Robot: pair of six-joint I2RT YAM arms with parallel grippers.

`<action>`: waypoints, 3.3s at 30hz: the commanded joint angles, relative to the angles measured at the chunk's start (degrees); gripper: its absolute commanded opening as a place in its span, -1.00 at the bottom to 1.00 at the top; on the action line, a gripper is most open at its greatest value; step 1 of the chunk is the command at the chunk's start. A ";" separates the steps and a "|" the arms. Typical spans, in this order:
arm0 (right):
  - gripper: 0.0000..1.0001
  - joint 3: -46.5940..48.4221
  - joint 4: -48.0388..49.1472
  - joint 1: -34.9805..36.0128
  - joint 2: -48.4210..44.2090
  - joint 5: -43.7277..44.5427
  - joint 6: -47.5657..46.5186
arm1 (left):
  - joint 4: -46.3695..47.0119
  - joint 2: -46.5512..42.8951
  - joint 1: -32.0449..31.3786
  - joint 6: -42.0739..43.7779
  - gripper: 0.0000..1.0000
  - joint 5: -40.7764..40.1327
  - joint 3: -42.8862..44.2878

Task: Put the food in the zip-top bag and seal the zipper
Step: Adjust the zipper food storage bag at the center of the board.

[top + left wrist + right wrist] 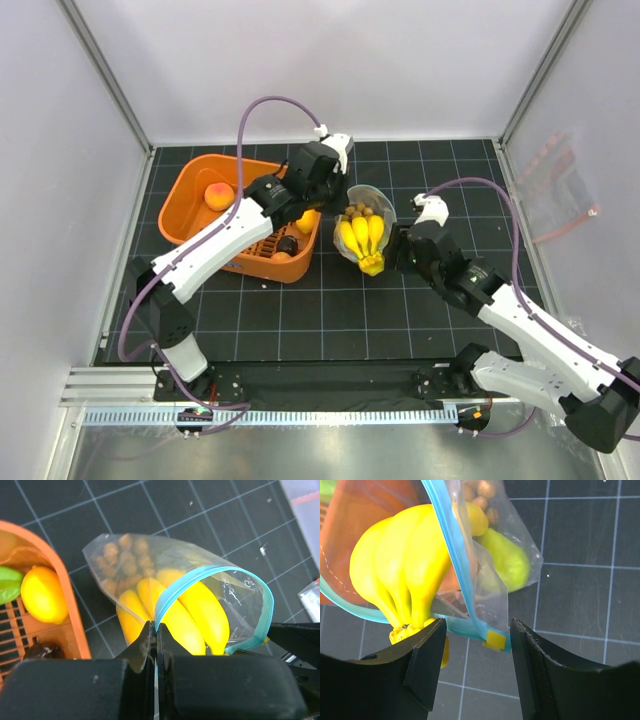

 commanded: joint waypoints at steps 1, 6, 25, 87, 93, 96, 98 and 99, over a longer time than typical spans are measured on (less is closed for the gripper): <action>0.22 0.69 6.72 0.22 2.52 -2.35 -6.46 | -5.87 0.59 1.37 0.01 -0.99 -0.54 1.90; -0.02 -0.72 11.66 0.22 5.78 -4.38 -10.68 | -0.63 -3.17 3.13 -0.95 -1.00 2.00 -9.85; -0.98 -2.13 0.42 0.22 -8.02 4.56 -5.07 | 8.61 -13.64 4.19 -9.66 -1.00 18.45 -23.06; -0.98 11.32 -6.97 -0.39 4.03 0.45 -3.04 | 21.17 -23.67 -28.57 31.71 0.64 -23.90 -31.15; -0.98 11.76 -7.32 -0.83 3.32 -0.51 -3.04 | 21.45 -20.77 -29.39 42.44 0.53 -18.25 -34.22; -0.98 12.11 -7.41 -0.83 3.59 -1.21 -3.21 | 21.18 -19.10 -29.39 48.24 0.37 -17.68 -35.90; -0.98 12.11 -7.15 -0.92 3.59 -1.48 -3.13 | 21.36 -17.79 -29.48 48.87 0.26 -19.69 -35.90; -0.98 12.03 -7.06 -1.01 3.50 -2.00 -3.04 | 21.53 -17.52 -29.48 49.75 0.24 -20.40 -36.08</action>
